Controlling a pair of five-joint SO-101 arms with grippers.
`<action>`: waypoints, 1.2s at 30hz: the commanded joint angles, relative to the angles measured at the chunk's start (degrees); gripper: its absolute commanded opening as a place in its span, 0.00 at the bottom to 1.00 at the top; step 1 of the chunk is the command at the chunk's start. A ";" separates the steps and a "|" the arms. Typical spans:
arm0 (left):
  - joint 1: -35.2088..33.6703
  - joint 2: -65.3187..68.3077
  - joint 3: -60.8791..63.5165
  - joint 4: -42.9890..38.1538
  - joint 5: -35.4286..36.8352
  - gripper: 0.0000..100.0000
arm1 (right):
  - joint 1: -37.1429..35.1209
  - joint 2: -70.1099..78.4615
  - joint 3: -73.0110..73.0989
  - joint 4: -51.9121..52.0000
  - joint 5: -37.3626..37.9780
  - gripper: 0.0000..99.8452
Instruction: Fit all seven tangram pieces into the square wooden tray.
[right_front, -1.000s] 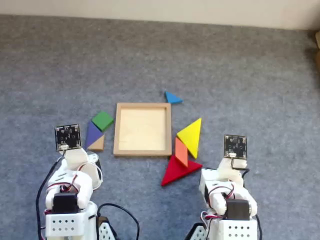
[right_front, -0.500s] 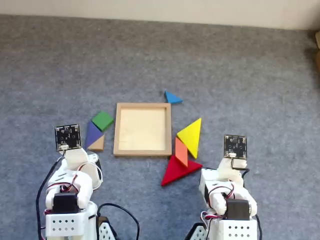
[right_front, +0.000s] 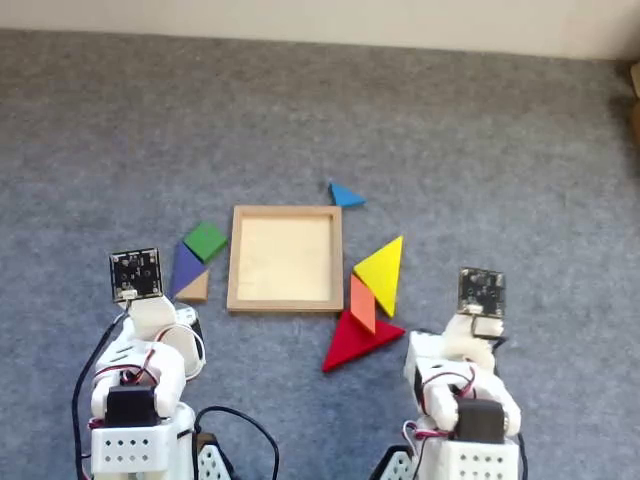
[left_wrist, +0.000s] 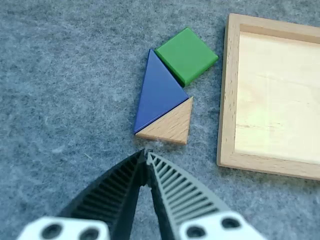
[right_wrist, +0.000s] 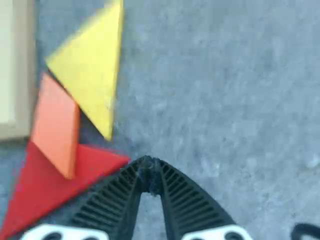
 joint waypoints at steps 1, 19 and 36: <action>-0.84 -0.13 1.19 0.18 -0.35 0.00 | 0.22 0.48 -11.82 3.21 -0.44 0.00; -0.84 -0.13 1.19 0.18 -0.35 0.00 | -6.20 60.35 -63.34 9.36 -0.44 0.01; -0.84 -0.13 1.19 0.18 -0.35 0.00 | -20.44 90.77 -68.09 -1.98 -13.10 0.34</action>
